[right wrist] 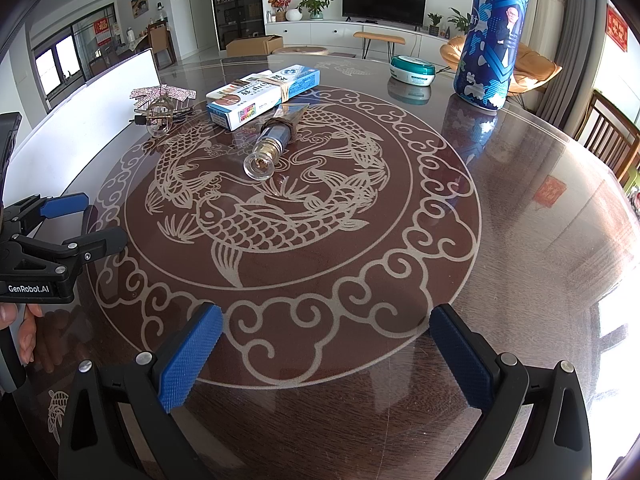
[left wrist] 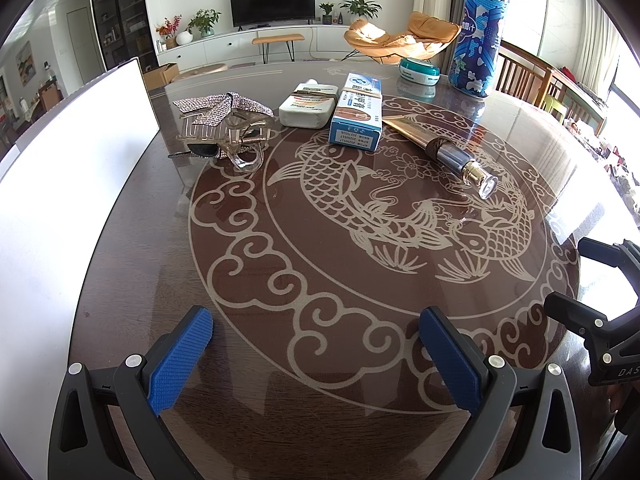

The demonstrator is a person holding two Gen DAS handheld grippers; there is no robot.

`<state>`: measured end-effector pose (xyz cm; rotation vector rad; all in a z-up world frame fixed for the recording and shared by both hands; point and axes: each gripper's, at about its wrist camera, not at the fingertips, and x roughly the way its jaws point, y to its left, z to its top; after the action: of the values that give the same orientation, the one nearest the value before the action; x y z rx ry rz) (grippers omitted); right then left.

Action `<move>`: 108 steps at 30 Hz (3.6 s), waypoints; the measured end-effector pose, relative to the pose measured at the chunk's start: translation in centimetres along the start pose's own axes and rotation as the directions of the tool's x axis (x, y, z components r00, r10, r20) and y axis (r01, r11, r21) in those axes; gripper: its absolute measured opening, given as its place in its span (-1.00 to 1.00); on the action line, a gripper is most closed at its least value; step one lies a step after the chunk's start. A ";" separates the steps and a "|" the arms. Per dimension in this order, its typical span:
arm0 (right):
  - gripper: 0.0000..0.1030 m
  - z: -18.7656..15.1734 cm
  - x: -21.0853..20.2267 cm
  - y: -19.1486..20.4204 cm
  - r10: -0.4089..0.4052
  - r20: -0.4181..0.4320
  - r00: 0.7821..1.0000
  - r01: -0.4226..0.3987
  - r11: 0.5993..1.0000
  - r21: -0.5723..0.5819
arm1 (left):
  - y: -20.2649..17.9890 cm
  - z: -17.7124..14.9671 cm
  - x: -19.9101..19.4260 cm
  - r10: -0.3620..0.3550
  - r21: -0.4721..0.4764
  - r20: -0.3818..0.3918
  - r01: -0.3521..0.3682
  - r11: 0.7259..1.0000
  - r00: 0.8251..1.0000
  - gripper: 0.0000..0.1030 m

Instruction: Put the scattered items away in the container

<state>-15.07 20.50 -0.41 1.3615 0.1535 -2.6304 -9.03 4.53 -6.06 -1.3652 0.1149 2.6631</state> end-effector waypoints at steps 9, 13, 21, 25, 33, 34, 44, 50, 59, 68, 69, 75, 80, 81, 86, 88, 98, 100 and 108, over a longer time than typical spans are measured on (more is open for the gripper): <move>1.00 0.0 0.0 0.0 0.000 0.000 1.000 0.000 1.000 0.000 | 0.0 0.0 0.0 0.000 0.000 0.000 0.000 1.000 1.000 1.00; 1.00 0.0 0.0 0.0 0.000 0.000 1.000 0.000 1.000 0.000 | 0.0 0.0 0.0 0.000 0.000 0.000 0.000 1.000 1.000 1.00; 1.00 0.0 0.0 0.0 0.000 0.000 1.000 0.000 1.000 0.000 | 0.0 0.0 0.0 0.000 0.000 0.000 0.000 1.000 1.000 1.00; 1.00 0.0 0.0 0.0 0.000 0.000 1.000 0.000 1.000 0.000 | 0.0 0.0 0.0 0.000 0.000 0.000 0.000 1.000 1.000 1.00; 1.00 0.0 0.0 0.0 0.000 0.000 1.000 0.000 1.000 0.000 | 0.4 -0.7 -0.5 -0.001 0.005 0.000 0.001 1.000 1.000 1.00; 1.00 0.0 0.0 0.0 0.000 0.000 1.000 0.000 1.000 0.000 | 0.7 -0.9 -0.7 0.000 0.002 0.000 0.000 1.000 1.000 1.00; 1.00 2.5 1.6 2.7 0.096 -0.026 0.995 -0.099 0.986 -0.136 | 1.4 -1.2 -0.9 0.009 -0.015 0.000 -0.009 1.000 1.000 1.00; 1.00 7.5 5.4 3.8 0.105 -0.007 0.994 -0.105 0.984 -0.144 | 1.3 -1.2 -0.9 0.010 -0.015 0.000 -0.010 1.000 1.000 1.00; -0.42 12.3 7.8 2.6 0.101 0.033 0.994 -0.096 0.989 -0.110 | 1.3 -1.2 -0.9 0.010 -0.015 0.000 -0.010 1.000 1.000 1.00; -0.42 7.6 4.3 0.6 0.096 0.048 0.994 -0.090 0.990 -0.111 | 1.3 -1.2 -0.9 0.010 -0.015 0.000 -0.010 1.000 1.000 1.00; -0.42 6.6 3.7 0.5 0.092 0.053 0.994 -0.085 0.990 -0.110 | 1.3 -1.2 -0.9 0.010 -0.015 0.000 -0.010 1.000 1.000 1.00; -0.42 4.2 1.8 0.2 0.070 0.057 0.996 -0.065 0.995 -0.082 | 1.3 -1.2 -0.9 0.010 -0.015 0.000 -0.010 1.000 1.000 1.00; -0.41 4.1 1.7 0.2 0.054 0.059 0.997 -0.051 0.997 -0.060 | 1.3 -1.2 -0.9 0.009 -0.015 0.000 -0.009 1.000 1.000 1.00; -0.42 4.1 1.6 0.2 0.053 0.059 0.997 -0.049 0.997 -0.061 | 1.3 -1.2 -0.9 0.009 -0.015 0.000 -0.009 1.000 1.000 1.00; -0.41 4.1 1.6 0.3 0.052 0.059 0.997 -0.049 0.997 -0.061 | 1.4 -1.2 -0.9 0.009 -0.015 0.000 -0.009 1.000 1.000 1.00; -0.41 4.1 1.6 0.2 0.053 0.059 0.997 -0.049 0.997 -0.061 | 1.4 -1.2 -0.9 0.010 -0.014 0.000 -0.010 1.000 1.000 1.00; -0.41 4.1 1.6 0.3 0.050 0.059 0.997 -0.046 0.997 -0.061 | 1.4 -1.2 -0.9 0.009 -0.015 0.000 -0.009 1.000 1.000 1.00; -0.42 4.1 1.6 0.3 0.050 0.059 0.997 -0.046 0.997 -0.061 | 1.4 -1.2 -0.9 0.009 -0.015 0.000 -0.009 1.000 1.000 1.00; -0.42 4.2 1.7 0.3 0.044 0.059 0.997 -0.040 0.997 -0.064 | 1.4 -1.2 -0.9 0.009 -0.015 0.000 -0.009 1.000 1.000 1.00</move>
<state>-19.28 19.29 0.63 1.2495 0.1956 -2.6054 -7.78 2.92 -6.05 -1.3723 0.1021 2.6766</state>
